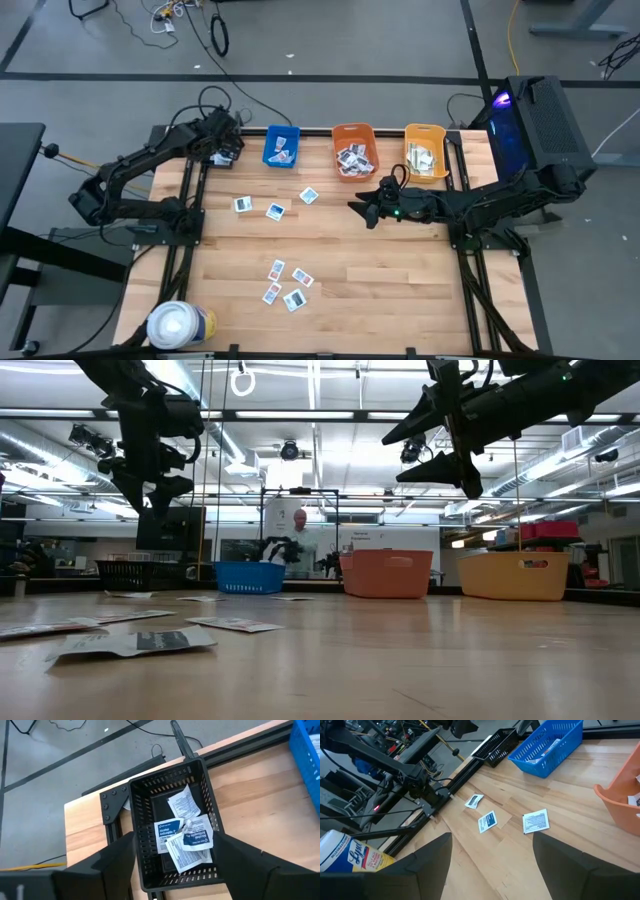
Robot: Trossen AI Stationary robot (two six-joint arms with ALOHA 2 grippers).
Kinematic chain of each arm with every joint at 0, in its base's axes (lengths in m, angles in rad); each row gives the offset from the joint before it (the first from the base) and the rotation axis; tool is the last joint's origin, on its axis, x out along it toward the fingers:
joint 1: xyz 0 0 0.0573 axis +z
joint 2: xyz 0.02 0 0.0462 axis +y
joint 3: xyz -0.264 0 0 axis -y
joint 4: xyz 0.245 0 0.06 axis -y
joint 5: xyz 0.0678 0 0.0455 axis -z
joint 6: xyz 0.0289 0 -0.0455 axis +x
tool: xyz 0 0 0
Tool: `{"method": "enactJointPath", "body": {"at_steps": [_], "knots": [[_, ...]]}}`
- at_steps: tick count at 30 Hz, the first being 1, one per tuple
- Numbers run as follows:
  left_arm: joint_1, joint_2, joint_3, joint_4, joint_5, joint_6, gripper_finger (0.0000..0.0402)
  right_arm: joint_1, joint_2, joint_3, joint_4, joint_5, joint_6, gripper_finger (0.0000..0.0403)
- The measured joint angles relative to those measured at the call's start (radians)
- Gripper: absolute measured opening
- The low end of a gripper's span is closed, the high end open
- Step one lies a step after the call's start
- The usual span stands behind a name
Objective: Pick & Place First Aid Supplies
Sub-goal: Put the alcohol pad into the black bin
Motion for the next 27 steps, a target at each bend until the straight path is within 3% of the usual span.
{"method": "enactJointPath", "body": {"at_steps": [13, 27], "knots": [[-0.061, -0.04, 0.088, -0.099, 0.161, 0.019, 0.0236, 0.0, 0.0, 0.0, -0.01, 0.0, -0.001, 0.0278], [-0.346, -0.179, 0.088, -0.056, 0.346, -0.005, 0.0218, -0.004, 0.0, 0.0, -0.01, 0.008, -0.037, 0.0278]]}}
